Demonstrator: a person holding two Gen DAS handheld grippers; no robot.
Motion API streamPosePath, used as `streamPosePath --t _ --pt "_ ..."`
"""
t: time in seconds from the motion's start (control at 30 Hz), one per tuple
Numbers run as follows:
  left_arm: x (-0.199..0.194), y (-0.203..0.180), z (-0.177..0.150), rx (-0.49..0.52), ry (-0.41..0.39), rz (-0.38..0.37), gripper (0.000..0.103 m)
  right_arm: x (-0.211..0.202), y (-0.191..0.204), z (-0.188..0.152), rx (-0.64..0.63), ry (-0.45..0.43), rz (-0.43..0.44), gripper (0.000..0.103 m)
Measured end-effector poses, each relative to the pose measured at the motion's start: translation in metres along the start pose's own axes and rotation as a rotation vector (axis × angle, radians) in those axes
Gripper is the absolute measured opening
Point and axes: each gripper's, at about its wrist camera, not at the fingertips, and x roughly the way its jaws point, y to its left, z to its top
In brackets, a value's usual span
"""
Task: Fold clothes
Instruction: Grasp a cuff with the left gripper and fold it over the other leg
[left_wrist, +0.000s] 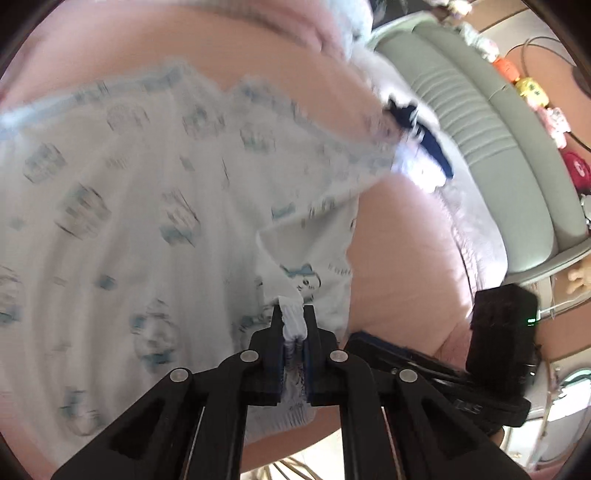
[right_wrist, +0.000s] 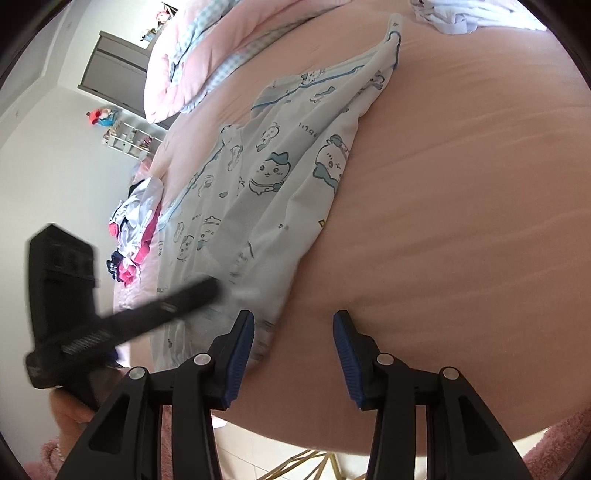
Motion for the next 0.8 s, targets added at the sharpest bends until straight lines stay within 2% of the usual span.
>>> streamPosePath --t 0.1,0.2,0.3,0.47,0.63,0.7,0.77,0.8 --pt "-0.041 0.018 -0.005 -0.051 -0.102 0.021 0.006 0.000 0.011 0.004 -0.023 0.018 -0.034 0.044" --pt "-0.076 0.048 -0.022 -0.135 -0.186 0.052 0.006 0.010 0.047 0.013 -0.129 0.038 -0.038 0.044" --pt "-0.095 0.082 -0.049 -0.224 -0.214 0.065 0.006 0.025 0.085 0.015 -0.230 0.070 -0.031 0.044" --pt "-0.090 0.120 -0.088 -0.340 -0.182 0.071 0.006 0.062 0.130 0.000 -0.356 0.142 -0.070 0.044" --pt "-0.088 0.124 -0.092 -0.299 -0.200 0.124 0.006 0.079 0.124 -0.025 -0.382 0.194 -0.136 0.044" --pt "-0.081 0.128 -0.090 -0.289 -0.177 0.135 0.009 0.080 0.121 -0.032 -0.419 0.201 -0.168 0.044" --pt "-0.067 0.131 -0.091 -0.294 -0.111 0.127 0.010 0.078 0.118 -0.037 -0.475 0.199 -0.205 0.044" --pt "-0.068 0.131 -0.093 -0.300 -0.113 0.113 0.010 0.075 0.117 -0.037 -0.489 0.200 -0.230 0.044"
